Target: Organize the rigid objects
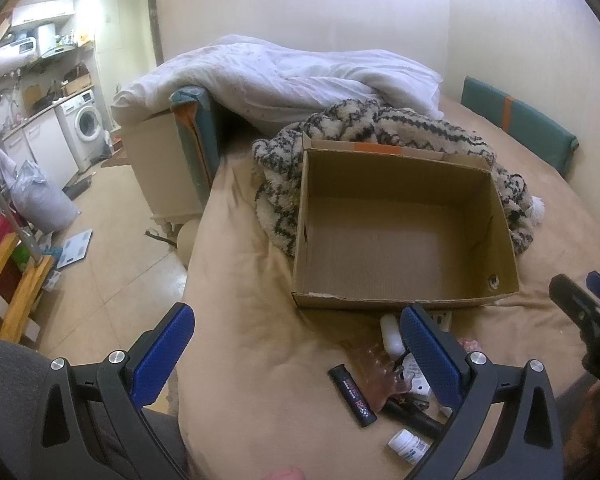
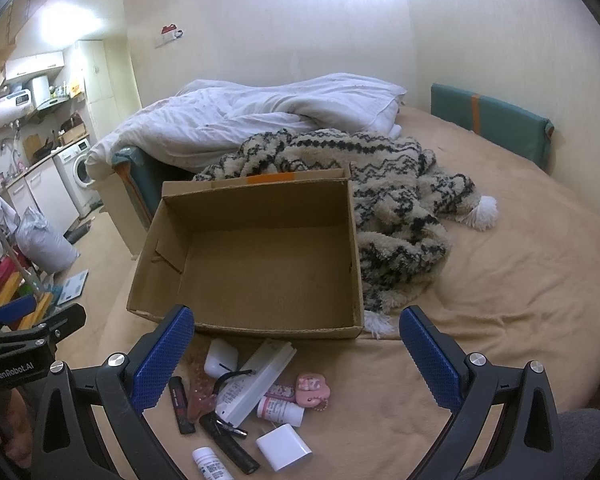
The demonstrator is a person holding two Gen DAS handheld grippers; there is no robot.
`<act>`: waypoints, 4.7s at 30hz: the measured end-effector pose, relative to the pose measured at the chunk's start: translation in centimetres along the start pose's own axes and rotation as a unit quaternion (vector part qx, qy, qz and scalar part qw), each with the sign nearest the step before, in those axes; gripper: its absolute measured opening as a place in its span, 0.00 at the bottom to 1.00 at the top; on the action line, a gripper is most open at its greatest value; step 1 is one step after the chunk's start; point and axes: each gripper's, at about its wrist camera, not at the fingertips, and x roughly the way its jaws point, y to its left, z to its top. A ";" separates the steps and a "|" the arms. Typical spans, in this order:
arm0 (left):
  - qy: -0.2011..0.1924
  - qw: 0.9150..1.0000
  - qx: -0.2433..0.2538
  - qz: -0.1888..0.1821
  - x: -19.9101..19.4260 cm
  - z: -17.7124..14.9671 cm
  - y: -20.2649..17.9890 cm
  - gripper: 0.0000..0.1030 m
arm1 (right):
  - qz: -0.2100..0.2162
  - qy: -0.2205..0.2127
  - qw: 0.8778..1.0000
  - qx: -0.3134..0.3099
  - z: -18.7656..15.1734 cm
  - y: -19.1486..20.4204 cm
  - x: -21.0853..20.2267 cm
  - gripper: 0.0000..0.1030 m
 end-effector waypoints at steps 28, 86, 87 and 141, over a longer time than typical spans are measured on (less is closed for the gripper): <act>0.003 1.000 0.002 0.003 0.1 0.0 0.1 1.00 | -0.001 0.001 1.000 -0.002 0.0 0.2 0.0 1.00; 0.090 0.996 -0.008 0.013 3.5 -0.5 0.8 1.00 | -0.015 0.052 0.998 0.023 -0.9 -0.4 1.7 1.00; 0.100 0.995 -0.008 0.013 3.9 -0.6 0.8 1.00 | -0.016 0.062 0.998 0.026 -1.1 -0.5 2.0 1.00; 0.350 0.932 -0.091 -0.011 15.6 -5.7 3.5 0.16 | 0.072 0.380 0.922 0.026 -9.7 0.0 11.4 0.59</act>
